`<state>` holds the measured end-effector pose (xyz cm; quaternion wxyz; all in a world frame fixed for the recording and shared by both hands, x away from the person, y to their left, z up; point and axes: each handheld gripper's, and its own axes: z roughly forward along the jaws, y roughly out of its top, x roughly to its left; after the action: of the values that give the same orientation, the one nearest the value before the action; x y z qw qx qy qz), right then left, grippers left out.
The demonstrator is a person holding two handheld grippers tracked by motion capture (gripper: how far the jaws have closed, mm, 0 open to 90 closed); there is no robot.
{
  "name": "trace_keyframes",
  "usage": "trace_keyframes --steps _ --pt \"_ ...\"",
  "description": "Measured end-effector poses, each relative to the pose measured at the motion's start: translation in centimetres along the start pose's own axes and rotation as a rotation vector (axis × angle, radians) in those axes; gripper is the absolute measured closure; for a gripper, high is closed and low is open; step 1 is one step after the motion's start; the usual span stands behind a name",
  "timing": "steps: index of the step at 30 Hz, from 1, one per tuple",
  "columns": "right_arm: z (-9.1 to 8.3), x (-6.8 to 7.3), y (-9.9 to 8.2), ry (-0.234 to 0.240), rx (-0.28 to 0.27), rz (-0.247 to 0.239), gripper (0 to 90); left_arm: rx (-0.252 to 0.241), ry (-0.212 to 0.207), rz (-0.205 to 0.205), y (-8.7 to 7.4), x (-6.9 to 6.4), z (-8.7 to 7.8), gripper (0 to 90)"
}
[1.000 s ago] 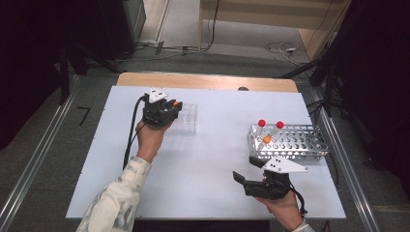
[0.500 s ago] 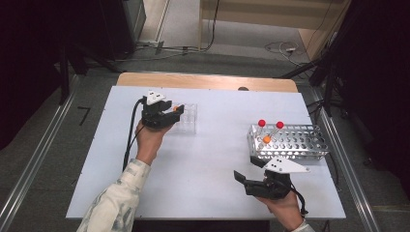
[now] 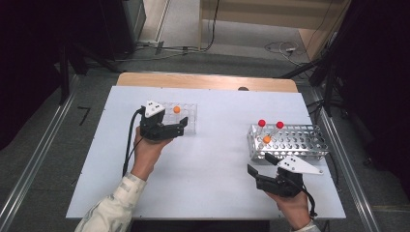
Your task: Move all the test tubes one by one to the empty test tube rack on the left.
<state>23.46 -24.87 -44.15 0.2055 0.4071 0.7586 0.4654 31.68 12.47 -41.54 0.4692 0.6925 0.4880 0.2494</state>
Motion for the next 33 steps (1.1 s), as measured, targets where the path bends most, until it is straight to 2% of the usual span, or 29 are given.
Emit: trace_keyframes --steps 3,8,10,11,15,21,26,29,33 --pt "0.4 -0.6 -0.2 -0.041 -0.007 0.018 26.0 0.009 -0.007 0.015 -0.2 -0.4 -0.3 12.8" --pt "1.2 -1.9 -0.3 -0.107 -0.029 0.022 30.7 0.015 -0.018 0.006 -0.9 -0.8 -0.6 12.6" --pt "1.5 -2.5 -0.4 -0.124 -0.031 0.038 33.6 0.025 -0.018 0.015 -1.4 -1.0 -0.5 12.6" --pt "1.7 -2.8 -0.4 -0.121 -0.032 0.051 36.9 0.031 -0.016 0.021 -1.6 -1.2 -0.4 12.6" --pt "2.2 -3.5 -0.4 -0.143 -0.044 0.043 46.6 0.041 -0.021 0.026 -1.9 -1.6 -0.3 12.6" --pt "3.3 -3.8 -0.2 -0.163 -0.052 0.032 58.0 0.025 -0.029 0.024 -1.9 -1.9 -0.5 12.7" --pt "4.1 -3.6 0.1 -0.165 -0.05 0.036 63.4 0.024 -0.033 0.021 -1.8 -1.8 -0.6 12.7" --pt "4.4 -3.7 0.1 -0.175 -0.046 0.036 70.7 0.024 -0.038 0.019 -1.8 -1.8 -0.7 12.7" --pt "4.4 -3.8 0.2 -0.18 -0.046 0.039 71.4 0.025 -0.039 0.018 -1.8 -1.8 -0.7 12.7"
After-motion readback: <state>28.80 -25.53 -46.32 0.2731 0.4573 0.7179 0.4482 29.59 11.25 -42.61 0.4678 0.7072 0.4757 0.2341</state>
